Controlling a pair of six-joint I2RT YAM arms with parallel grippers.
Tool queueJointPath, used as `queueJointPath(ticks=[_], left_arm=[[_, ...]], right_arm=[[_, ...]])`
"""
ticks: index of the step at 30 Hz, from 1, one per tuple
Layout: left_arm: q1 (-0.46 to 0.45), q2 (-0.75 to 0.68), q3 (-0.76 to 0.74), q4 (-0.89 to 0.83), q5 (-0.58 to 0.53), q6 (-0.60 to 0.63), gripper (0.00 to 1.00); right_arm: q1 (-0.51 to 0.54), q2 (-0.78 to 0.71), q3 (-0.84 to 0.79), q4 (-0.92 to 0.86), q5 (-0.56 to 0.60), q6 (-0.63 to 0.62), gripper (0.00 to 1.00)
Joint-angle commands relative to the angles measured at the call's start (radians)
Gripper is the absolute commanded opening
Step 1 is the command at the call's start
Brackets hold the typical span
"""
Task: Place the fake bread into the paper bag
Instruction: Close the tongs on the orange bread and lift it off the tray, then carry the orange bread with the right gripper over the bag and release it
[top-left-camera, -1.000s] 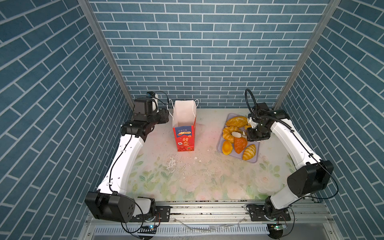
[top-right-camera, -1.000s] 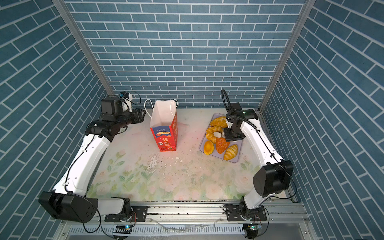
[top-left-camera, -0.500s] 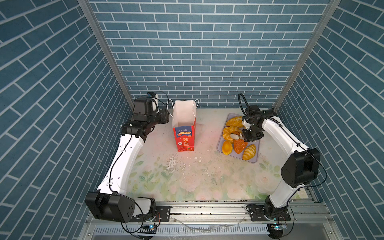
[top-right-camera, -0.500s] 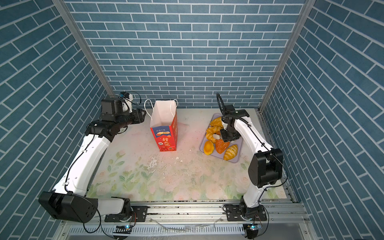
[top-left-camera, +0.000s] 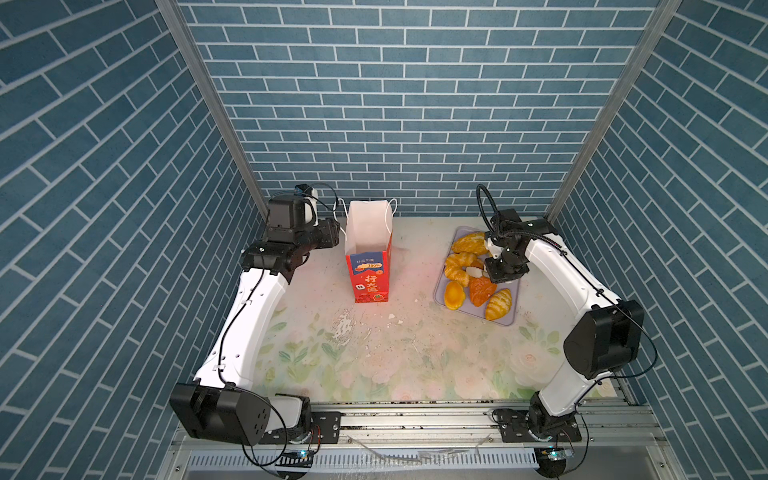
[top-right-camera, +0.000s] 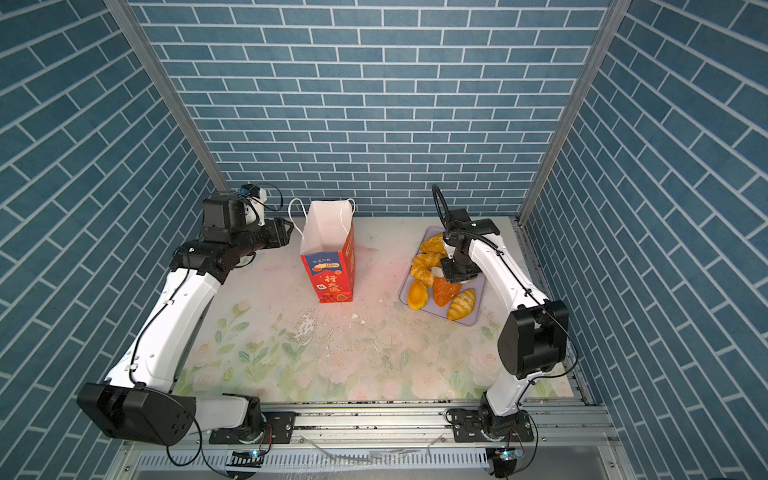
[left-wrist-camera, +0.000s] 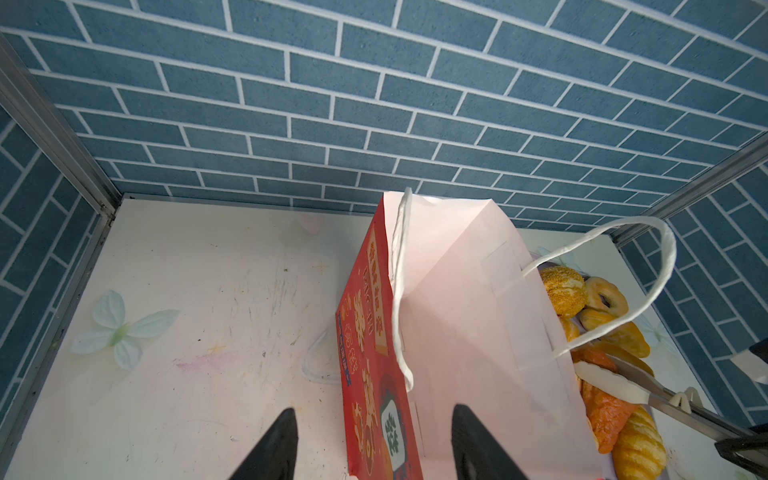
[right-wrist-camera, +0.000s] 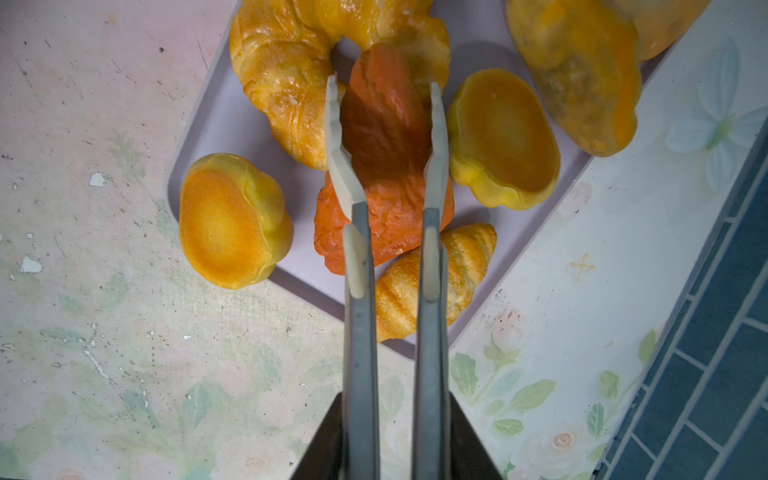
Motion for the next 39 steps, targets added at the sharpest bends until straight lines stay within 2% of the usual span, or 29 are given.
queueJointPath(ticks=[1, 9, 15, 29, 32, 39], left_arm=[[0.003, -0.022, 0.01, -0.011, 0.01, 0.001, 0.61], [0.003, -0.012, 0.017, -0.011, 0.015, 0.006, 0.61], [0.003, 0.012, 0.046, -0.019, 0.004, 0.024, 0.61], [0.005, 0.118, 0.07, 0.047, 0.087, -0.04, 0.62], [0.006, 0.143, 0.08, 0.058, 0.114, -0.058, 0.61], [0.009, 0.165, 0.07, 0.076, 0.119, -0.087, 0.56]], right_arm=[[0.008, -0.095, 0.028, -0.012, 0.006, -0.012, 0.24], [0.012, -0.188, 0.083, 0.044, -0.031, 0.019, 0.21], [0.047, -0.222, 0.149, 0.226, -0.149, 0.018, 0.19], [0.216, -0.003, 0.502, 0.64, -0.136, -0.086, 0.19], [0.239, 0.04, 0.554, 0.702, -0.192, -0.091, 0.19], [0.324, 0.146, 0.673, 0.699, -0.3, -0.181, 0.2]])
